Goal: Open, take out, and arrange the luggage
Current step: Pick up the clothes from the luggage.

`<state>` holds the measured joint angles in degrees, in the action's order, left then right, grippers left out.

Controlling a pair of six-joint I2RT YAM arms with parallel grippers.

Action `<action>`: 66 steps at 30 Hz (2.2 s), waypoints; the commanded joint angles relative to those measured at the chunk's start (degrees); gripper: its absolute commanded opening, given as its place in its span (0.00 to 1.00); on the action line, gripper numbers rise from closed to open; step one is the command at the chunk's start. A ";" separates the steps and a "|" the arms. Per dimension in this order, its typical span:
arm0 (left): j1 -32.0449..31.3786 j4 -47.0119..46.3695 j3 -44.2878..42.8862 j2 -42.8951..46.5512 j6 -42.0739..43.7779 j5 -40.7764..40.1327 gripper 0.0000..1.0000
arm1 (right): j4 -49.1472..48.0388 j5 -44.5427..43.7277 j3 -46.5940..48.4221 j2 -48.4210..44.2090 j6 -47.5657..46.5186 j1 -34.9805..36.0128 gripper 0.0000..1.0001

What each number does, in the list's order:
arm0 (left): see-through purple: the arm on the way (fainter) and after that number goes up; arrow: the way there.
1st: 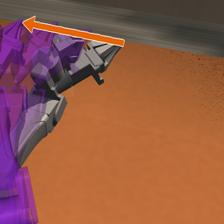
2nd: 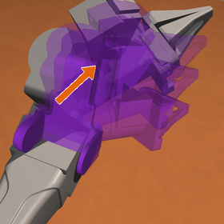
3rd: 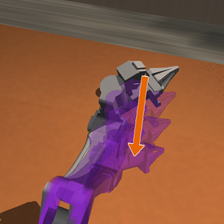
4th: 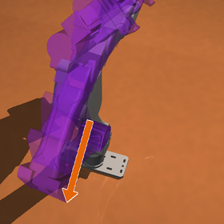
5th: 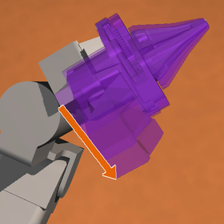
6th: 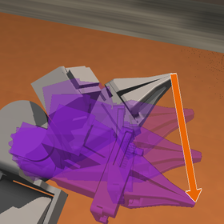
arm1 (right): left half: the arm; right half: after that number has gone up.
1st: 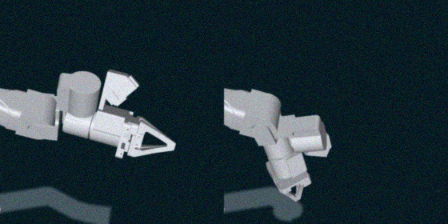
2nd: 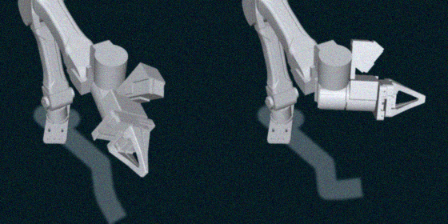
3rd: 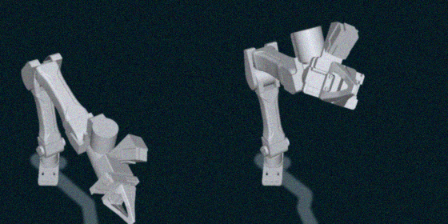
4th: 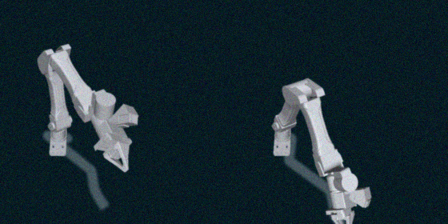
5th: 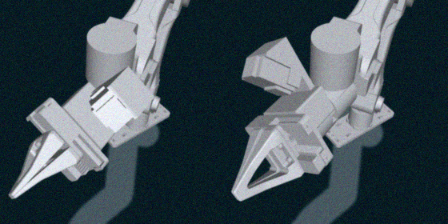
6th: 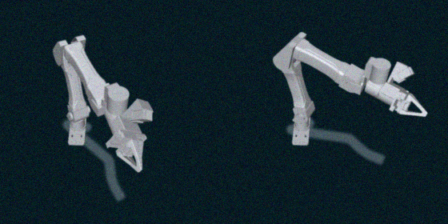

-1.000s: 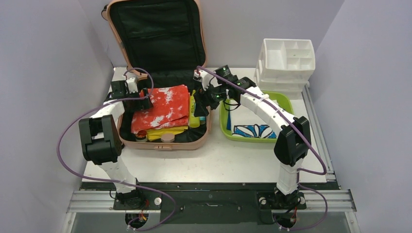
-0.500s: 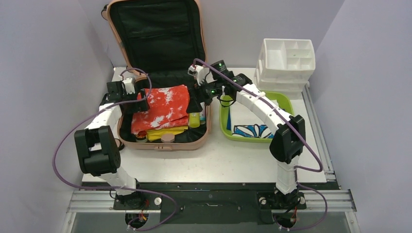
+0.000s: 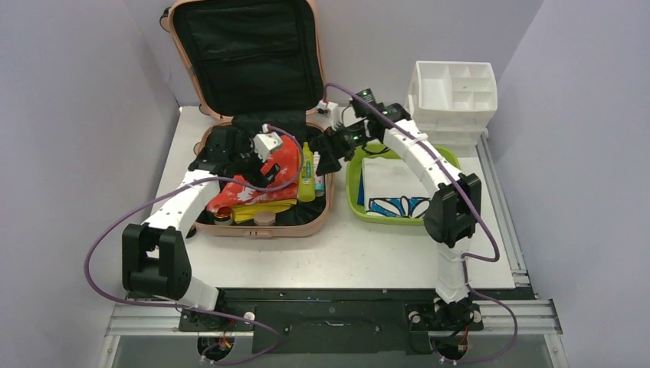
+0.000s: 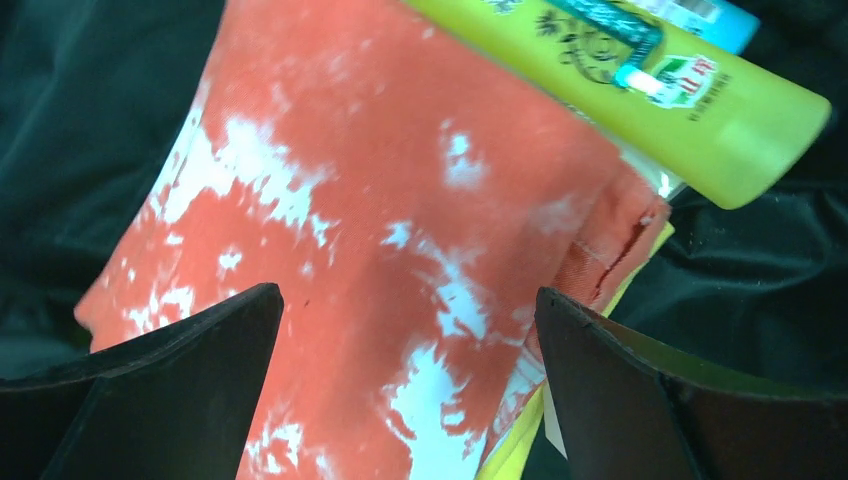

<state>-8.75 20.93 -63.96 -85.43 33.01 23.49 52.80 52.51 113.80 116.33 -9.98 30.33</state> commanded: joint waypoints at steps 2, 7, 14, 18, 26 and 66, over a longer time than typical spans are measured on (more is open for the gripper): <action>-5.14 3.43 0.43 -0.64 16.36 -0.68 0.96 | 12.01 3.98 3.47 -4.10 -12.70 -7.95 0.77; -6.16 2.16 3.78 -3.43 22.64 -0.14 0.96 | 13.03 5.98 1.07 -5.22 -13.82 -14.66 0.77; -7.22 -1.76 4.81 -6.54 21.63 2.62 0.96 | 13.35 5.58 -0.24 -4.08 -13.65 -17.95 0.77; -8.64 -3.79 6.04 -8.25 21.20 1.42 0.96 | 13.47 5.50 0.46 -3.30 -13.52 -18.18 0.77; -10.74 -13.53 8.68 -9.95 16.96 -6.92 0.91 | 13.16 6.17 1.41 -2.26 -12.39 -18.38 0.77; -1.17 -1.60 -1.93 -7.61 7.36 7.29 0.81 | 17.41 6.89 3.57 -2.10 -14.72 -10.09 0.79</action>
<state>-10.55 19.64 -62.63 -93.56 40.86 27.77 69.56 57.34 117.14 115.13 -22.31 20.18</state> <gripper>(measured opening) 0.806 0.787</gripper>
